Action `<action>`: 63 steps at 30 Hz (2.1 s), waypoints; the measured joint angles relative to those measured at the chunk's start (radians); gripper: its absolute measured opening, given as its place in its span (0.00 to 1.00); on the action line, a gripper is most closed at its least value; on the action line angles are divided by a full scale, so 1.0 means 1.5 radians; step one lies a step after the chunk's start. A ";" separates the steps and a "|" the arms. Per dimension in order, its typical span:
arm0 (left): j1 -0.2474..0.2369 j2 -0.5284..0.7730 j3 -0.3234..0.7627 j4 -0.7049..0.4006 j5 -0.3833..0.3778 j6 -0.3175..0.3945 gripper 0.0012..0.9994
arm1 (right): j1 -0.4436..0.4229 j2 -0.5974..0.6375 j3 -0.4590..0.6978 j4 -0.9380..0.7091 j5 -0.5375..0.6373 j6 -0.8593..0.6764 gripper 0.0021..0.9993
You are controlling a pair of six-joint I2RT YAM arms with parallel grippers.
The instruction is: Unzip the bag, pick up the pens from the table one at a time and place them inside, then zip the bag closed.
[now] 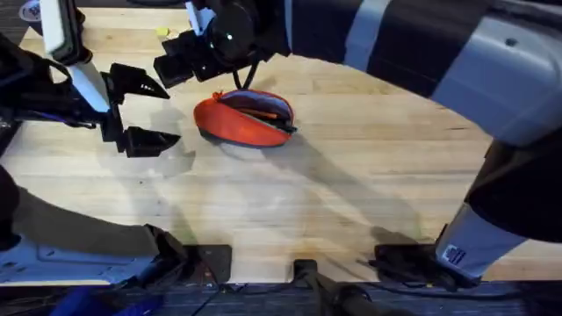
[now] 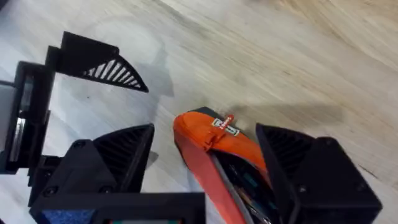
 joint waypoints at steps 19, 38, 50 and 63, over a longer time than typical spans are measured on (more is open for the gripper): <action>0.000 0.000 0.000 0.000 0.000 0.000 0.99 | 0.000 0.068 0.001 -0.008 0.000 0.032 1.00; 0.000 0.000 0.000 0.000 0.000 0.000 0.99 | 0.004 0.096 0.002 -0.004 -0.008 0.059 0.56; 0.000 0.000 0.000 0.000 0.000 0.000 0.99 | 0.006 0.096 0.003 -0.002 -0.018 0.061 0.25; 0.000 0.000 0.000 0.000 0.000 0.000 0.99 | -0.001 0.096 0.003 -0.004 -0.018 0.061 0.03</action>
